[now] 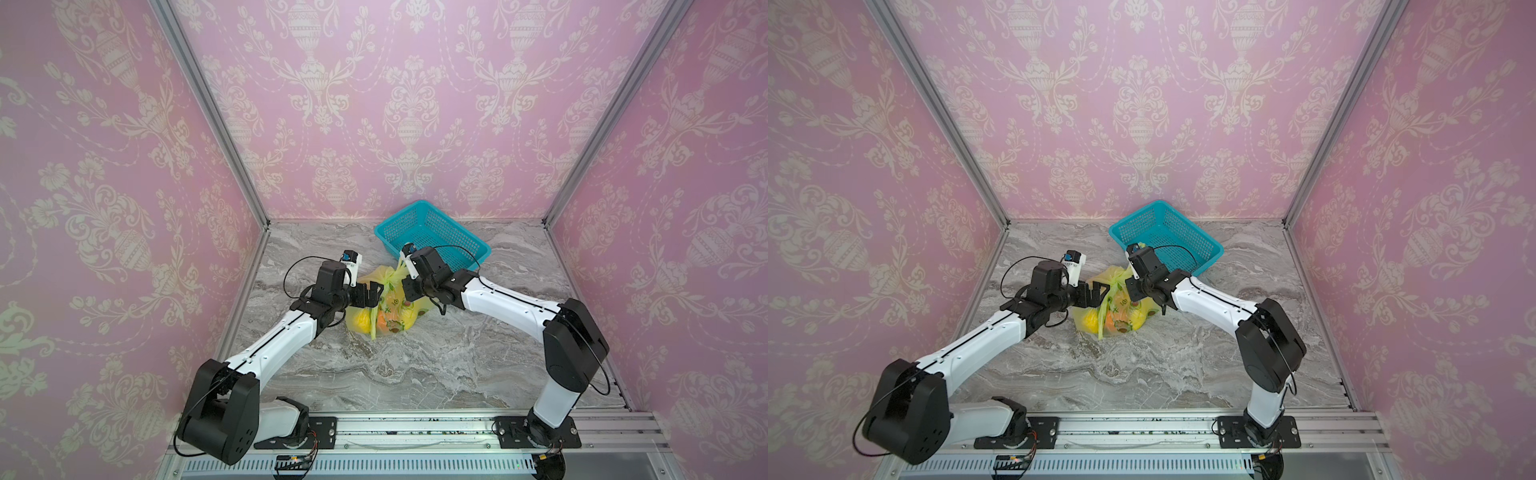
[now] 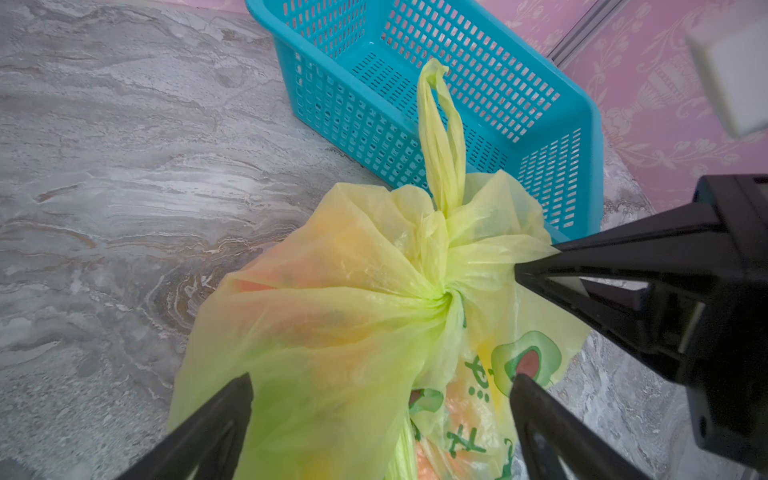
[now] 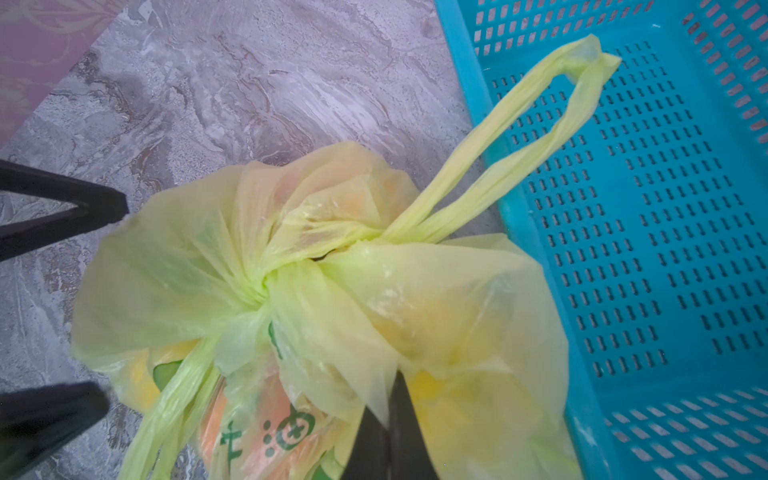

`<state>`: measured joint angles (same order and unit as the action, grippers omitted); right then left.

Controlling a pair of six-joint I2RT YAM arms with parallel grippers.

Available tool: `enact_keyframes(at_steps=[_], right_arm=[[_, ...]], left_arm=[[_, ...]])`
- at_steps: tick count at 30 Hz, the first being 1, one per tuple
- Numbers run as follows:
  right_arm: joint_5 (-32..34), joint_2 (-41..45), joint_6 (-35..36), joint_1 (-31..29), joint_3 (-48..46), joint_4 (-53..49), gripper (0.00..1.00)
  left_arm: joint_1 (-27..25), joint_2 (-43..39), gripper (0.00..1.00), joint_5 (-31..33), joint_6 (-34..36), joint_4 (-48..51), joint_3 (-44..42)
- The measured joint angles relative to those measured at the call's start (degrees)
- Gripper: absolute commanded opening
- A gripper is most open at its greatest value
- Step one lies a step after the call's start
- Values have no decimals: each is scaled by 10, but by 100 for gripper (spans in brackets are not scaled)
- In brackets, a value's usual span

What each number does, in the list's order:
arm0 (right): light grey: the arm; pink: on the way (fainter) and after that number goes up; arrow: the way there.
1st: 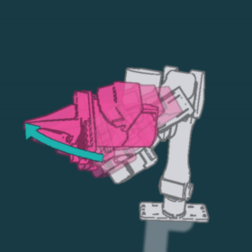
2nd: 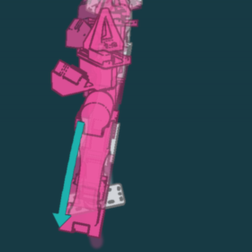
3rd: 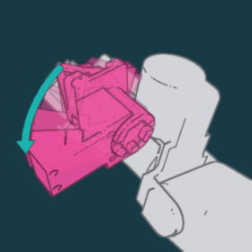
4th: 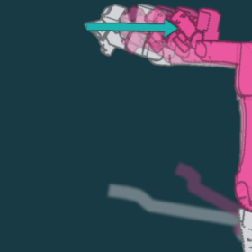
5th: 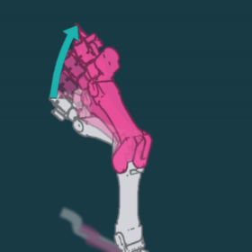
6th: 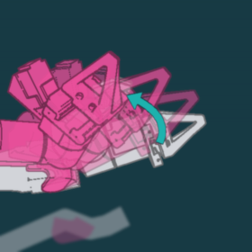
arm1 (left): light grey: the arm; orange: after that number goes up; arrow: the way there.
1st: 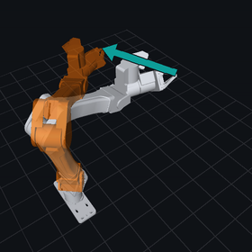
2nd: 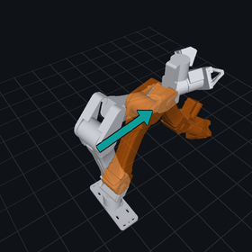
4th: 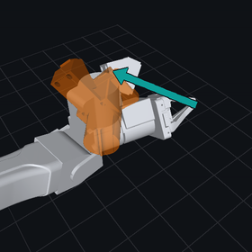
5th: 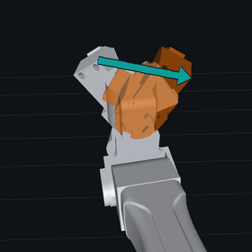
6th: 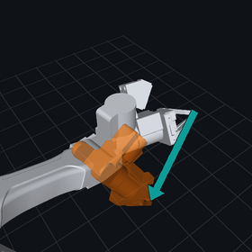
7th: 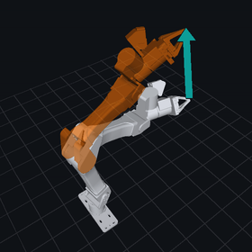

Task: Untie the knot of the plastic bag and take out the fruit

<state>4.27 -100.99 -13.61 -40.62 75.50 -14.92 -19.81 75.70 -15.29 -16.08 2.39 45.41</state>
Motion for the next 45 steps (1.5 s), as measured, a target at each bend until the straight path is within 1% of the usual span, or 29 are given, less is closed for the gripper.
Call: enact_keyframes(at_steps=[2, 5, 7, 11, 12, 13, 14, 19, 22, 26, 30, 39, 45], right_arm=[[0, 1, 0, 0, -1, 2, 0], [0, 1, 0, 0, -1, 4, 0], [0, 1, 0, 1, -1, 6, 0], [0, 4, 0, 2, -2, 7, 0], [0, 4, 0, 2, -2, 7, 0], [-1, 5, 0, 2, -2, 7, 0], [-2, 5, 0, 2, -2, 7, 0], [-2, 5, -1, 4, -4, 8, 0], [-2, 9, -2, 7, -11, 14, 0], [-2, 17, -12, 13, -28, 23, 0], [-2, 33, -22, 23, -50, 39, 0], [13, 85, -42, 27, -117, 83, 0], [26, 112, -49, 28, -157, 117, 0]], left_arm=[[0, 19, 90, 2, 2, 6, 11], [0, 47, 76, 7, 6, 20, 27], [0, 64, 60, 8, 7, 27, 36], [-4, 91, 18, 8, 15, 44, 55], [-5, 97, 10, 8, 16, 46, 59], [-6, 101, 2, 8, 16, 48, 63], [-7, 104, 0, 8, 16, 50, 66], [-7, 104, 0, 11, 21, 50, 67], [-7, 96, 0, 25, 21, 50, 66], [-9, 56, 0, 62, 21, 50, 52], [-10, 21, 0, 113, 21, 50, 39], [-9, -15, 0, 201, 20, 50, 17], [1, -38, 0, 240, 18, 51, 4]])
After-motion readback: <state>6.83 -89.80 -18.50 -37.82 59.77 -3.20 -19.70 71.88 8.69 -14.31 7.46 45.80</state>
